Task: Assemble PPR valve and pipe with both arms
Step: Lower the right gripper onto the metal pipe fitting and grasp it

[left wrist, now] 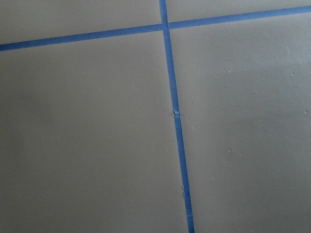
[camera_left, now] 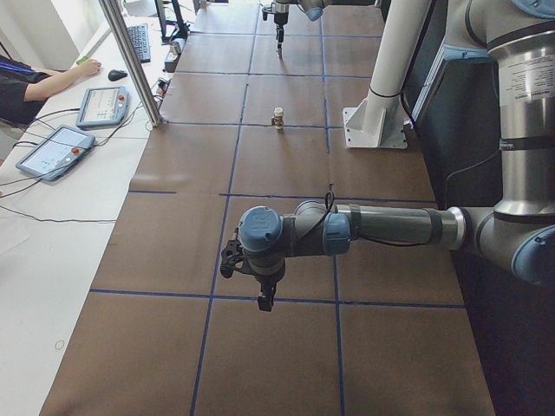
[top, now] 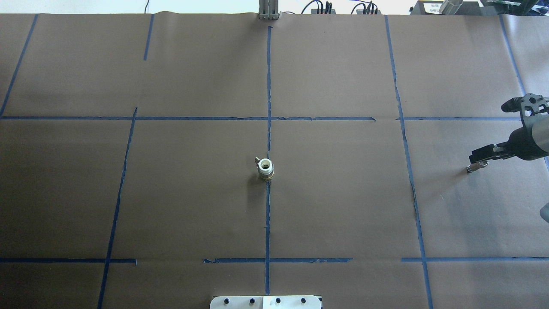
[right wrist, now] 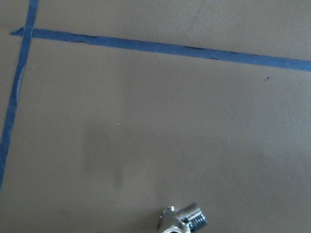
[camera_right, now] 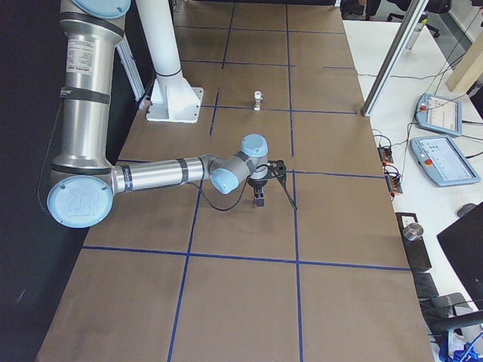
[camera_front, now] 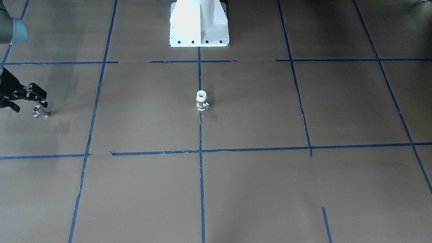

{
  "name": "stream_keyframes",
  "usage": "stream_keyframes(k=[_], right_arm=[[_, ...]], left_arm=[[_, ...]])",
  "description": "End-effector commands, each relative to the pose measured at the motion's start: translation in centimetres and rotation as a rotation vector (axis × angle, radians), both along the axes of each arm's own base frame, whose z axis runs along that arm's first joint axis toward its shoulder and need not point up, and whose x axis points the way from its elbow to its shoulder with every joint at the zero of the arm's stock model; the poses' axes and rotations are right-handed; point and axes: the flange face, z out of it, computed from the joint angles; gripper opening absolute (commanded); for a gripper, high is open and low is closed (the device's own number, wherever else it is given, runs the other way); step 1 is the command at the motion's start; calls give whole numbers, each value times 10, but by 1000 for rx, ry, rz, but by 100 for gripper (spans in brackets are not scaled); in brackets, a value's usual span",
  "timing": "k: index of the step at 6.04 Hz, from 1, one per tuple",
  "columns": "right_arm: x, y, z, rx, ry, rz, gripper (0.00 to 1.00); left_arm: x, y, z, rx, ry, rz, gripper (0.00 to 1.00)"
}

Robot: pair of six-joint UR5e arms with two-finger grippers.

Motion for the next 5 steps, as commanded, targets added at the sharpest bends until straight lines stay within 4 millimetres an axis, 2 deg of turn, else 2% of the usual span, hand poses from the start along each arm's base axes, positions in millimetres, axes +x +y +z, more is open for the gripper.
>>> stream_keyframes(k=[1, 2, 4, 5], right_arm=[[-10, 2, 7, -10, 9, -19, 99], [-11, 2, 7, -8, 8, -20, 93], [-12, 0, 8, -2, 16, -15, 92], [-12, -1, 7, -2, 15, -14, 86]], left_arm=[[0, 0, 0, -3, 0, -2, 100], [0, 1, 5, -12, 0, -2, 100], [0, 1, 5, -13, 0, -3, 100], [0, 1, 4, -12, 0, -3, 100]])
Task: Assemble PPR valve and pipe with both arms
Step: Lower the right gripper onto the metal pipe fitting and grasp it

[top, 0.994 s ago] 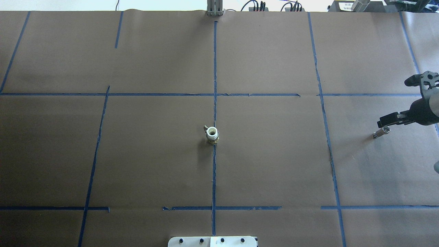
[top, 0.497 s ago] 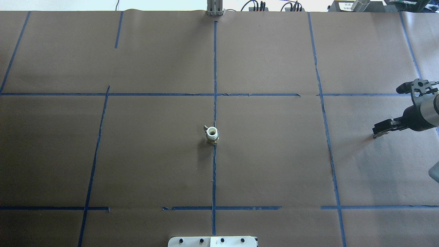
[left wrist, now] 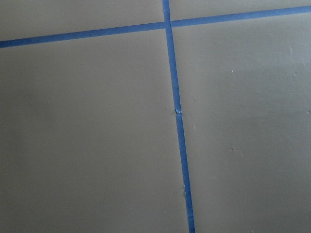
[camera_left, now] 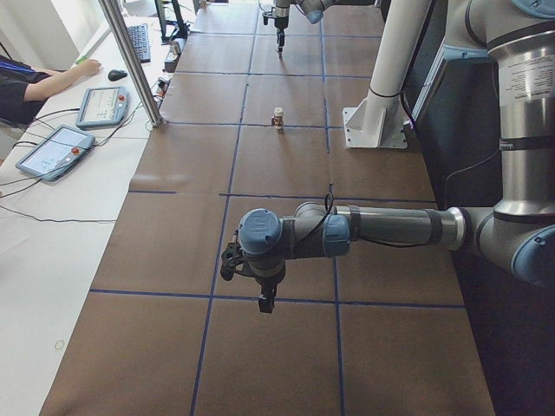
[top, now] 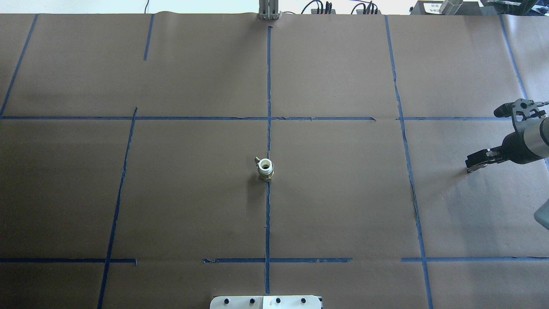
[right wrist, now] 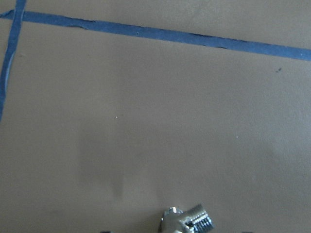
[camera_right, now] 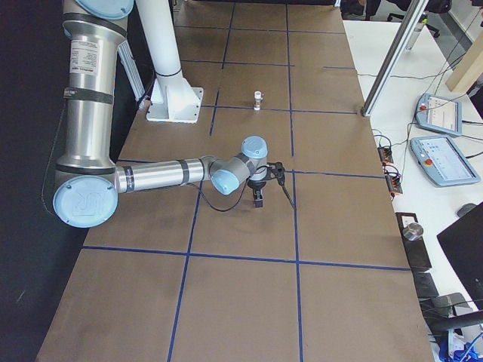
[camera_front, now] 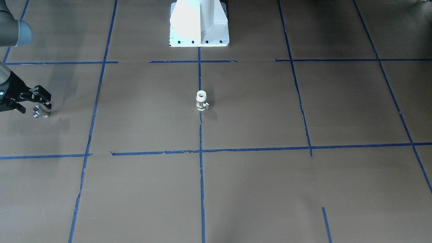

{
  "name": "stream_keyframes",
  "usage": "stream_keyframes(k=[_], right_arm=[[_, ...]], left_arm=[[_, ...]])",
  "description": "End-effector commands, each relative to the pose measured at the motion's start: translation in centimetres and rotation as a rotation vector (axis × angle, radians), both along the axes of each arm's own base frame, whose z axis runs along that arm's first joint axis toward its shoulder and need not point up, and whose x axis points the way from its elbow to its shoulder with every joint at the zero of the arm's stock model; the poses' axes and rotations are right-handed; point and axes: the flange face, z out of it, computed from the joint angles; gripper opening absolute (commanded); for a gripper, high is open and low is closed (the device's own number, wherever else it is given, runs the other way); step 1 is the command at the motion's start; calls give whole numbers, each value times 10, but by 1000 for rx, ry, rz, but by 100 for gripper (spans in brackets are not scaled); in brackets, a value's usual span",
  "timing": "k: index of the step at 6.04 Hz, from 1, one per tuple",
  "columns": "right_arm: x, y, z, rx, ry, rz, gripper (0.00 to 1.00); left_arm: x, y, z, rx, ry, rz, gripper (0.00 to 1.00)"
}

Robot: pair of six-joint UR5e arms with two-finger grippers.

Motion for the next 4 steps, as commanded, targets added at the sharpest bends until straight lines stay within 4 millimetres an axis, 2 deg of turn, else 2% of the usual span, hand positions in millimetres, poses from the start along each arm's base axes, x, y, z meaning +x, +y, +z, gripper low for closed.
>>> stream_keyframes(k=[1, 2, 3, 4], right_arm=[[0, 0, 0, 0, 1, 1, 53], [-1, 1, 1, 0, 2, -3, 40], [1, 3, 4, -2, 6, -6, 39], [2, 4, 5, -4, 7, -8, 30]], left_arm=[[0, -1, 0, 1, 0, 0, 100], [0, -4, -3, 3, 0, -2, 100], [0, -5, -5, -18, -2, -26, 100], [0, -6, -6, -17, -2, -28, 100]])
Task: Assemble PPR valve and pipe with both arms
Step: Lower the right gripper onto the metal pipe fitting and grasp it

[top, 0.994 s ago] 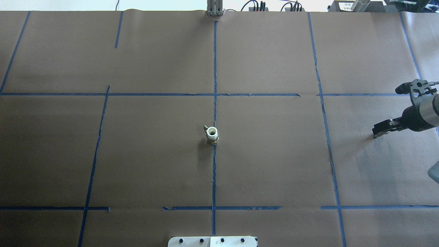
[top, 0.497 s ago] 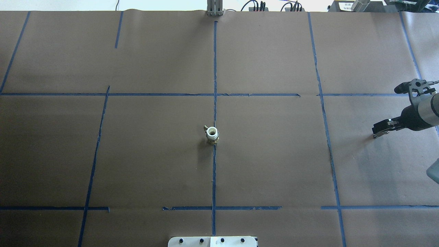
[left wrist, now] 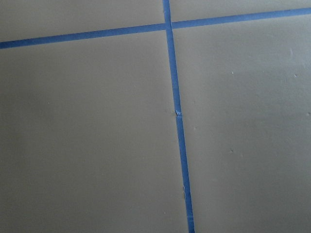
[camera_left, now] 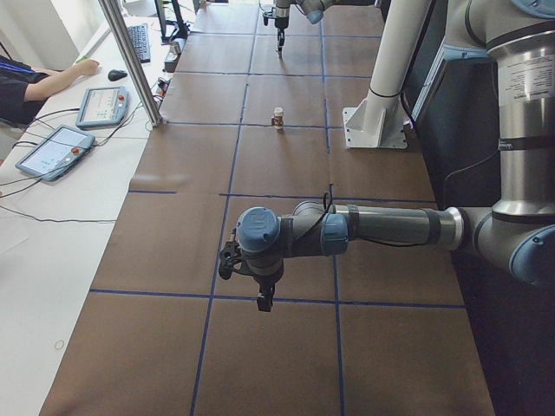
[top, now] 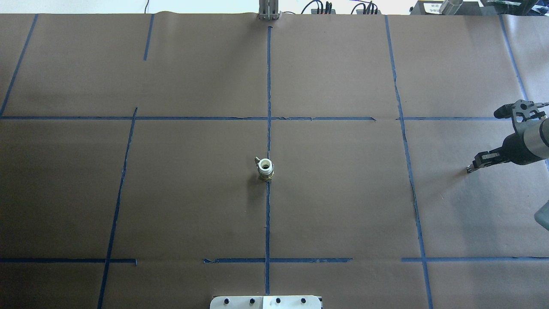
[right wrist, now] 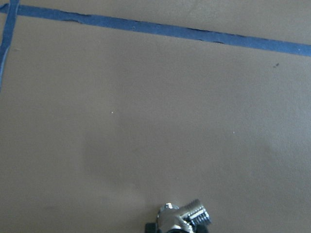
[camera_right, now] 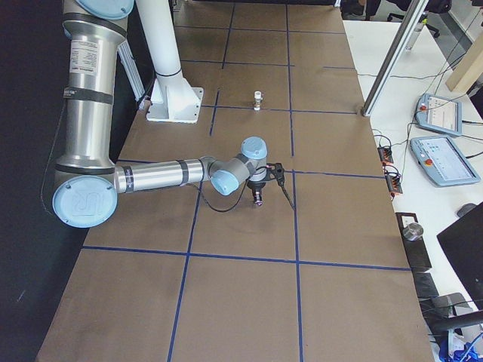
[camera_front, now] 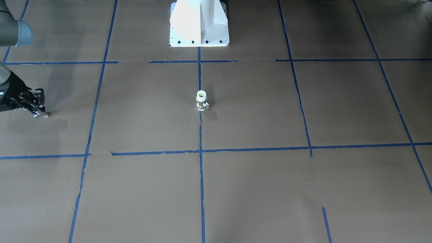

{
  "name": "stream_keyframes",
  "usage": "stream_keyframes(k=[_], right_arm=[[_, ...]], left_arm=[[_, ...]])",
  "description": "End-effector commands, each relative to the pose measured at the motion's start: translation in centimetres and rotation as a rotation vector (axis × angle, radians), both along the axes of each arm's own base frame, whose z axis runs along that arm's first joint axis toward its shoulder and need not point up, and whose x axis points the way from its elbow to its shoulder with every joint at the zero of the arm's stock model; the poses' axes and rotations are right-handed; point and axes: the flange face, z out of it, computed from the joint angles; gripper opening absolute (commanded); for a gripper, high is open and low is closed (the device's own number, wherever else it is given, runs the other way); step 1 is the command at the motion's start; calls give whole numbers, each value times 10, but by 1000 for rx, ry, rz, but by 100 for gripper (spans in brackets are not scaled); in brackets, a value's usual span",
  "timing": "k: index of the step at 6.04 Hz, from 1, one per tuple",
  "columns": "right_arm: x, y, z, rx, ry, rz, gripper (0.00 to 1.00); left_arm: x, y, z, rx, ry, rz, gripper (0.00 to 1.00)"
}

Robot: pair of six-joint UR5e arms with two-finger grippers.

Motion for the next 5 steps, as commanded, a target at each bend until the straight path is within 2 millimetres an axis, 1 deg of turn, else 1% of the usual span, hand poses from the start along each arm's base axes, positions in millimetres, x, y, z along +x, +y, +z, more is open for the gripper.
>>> stream_keyframes(k=[1, 2, 3, 4, 5], right_arm=[[0, 1, 0, 0, 0, -2, 9], [-1, -3, -12, 9, -16, 3, 0], [-3, -3, -31, 28, -39, -4, 0], [-14, -20, -71, 51, -57, -4, 0], [-34, -47, -131, 35, -48, 2, 0]], left_arm=[[0, -1, -1, -4, 0, -6, 100], [0, -1, -1, -5, 0, -7, 100], [0, -1, -1, -5, -2, -8, 100], [0, -1, 0, -9, -3, -9, 100], [0, 0, 4, -17, -3, -9, 100]])
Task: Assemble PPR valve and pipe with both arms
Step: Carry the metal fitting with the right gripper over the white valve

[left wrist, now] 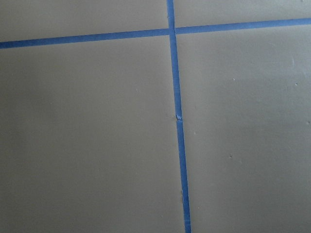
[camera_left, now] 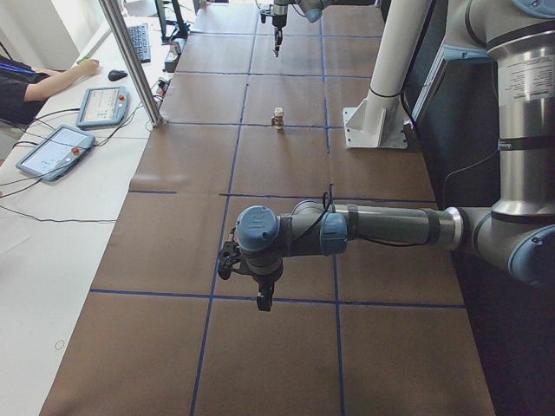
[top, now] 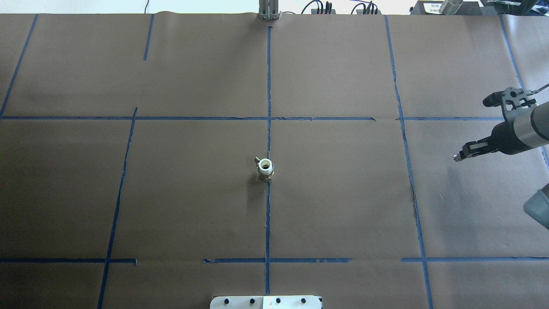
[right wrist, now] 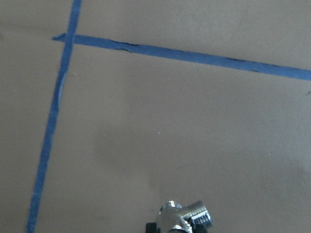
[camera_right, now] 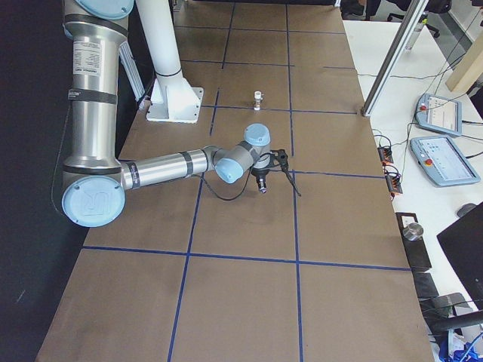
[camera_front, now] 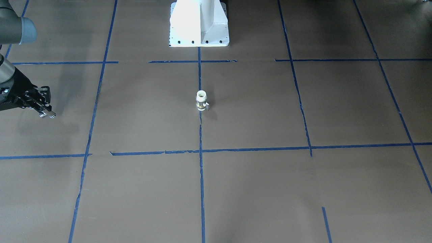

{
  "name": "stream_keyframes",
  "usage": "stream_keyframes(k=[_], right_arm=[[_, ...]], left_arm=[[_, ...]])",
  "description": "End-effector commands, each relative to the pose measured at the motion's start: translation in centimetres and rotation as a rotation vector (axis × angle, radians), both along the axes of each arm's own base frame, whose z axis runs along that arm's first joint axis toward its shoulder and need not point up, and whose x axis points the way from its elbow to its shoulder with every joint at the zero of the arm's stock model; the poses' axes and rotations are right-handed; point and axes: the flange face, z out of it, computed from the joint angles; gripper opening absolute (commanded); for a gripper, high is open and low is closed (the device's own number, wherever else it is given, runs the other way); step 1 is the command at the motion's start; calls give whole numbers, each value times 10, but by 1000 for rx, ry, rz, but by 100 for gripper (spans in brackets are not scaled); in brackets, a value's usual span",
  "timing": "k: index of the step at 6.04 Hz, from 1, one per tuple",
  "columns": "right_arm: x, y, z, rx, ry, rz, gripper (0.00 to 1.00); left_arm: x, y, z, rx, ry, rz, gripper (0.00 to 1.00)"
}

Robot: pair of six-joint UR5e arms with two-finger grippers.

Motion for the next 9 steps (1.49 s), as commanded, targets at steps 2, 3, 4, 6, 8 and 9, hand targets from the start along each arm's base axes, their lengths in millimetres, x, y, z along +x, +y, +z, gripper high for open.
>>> stream_keyframes(k=[2, 3, 4, 6, 8, 9], right_arm=[[-84, -38, -180, -148, -38, 89, 0], [-110, -39, -220, -192, -20, 117, 0], [-137, -33, -270, -258, -15, 181, 0], [-180, -5, -330, -324, -61, 251, 0], [-237, 39, -384, -348, -40, 331, 0], [-262, 42, -402, -367, -29, 342, 0]], left_arm=[[0, 2, 5, -12, -2, 0, 100], [0, 3, 9, -20, -5, -1, 100], [0, 4, 10, -22, -6, 1, 100], [0, 2, 4, -41, -7, -29, 100], [1, 1, 4, -39, -7, -35, 100], [1, 1, 4, -41, -7, -37, 100]])
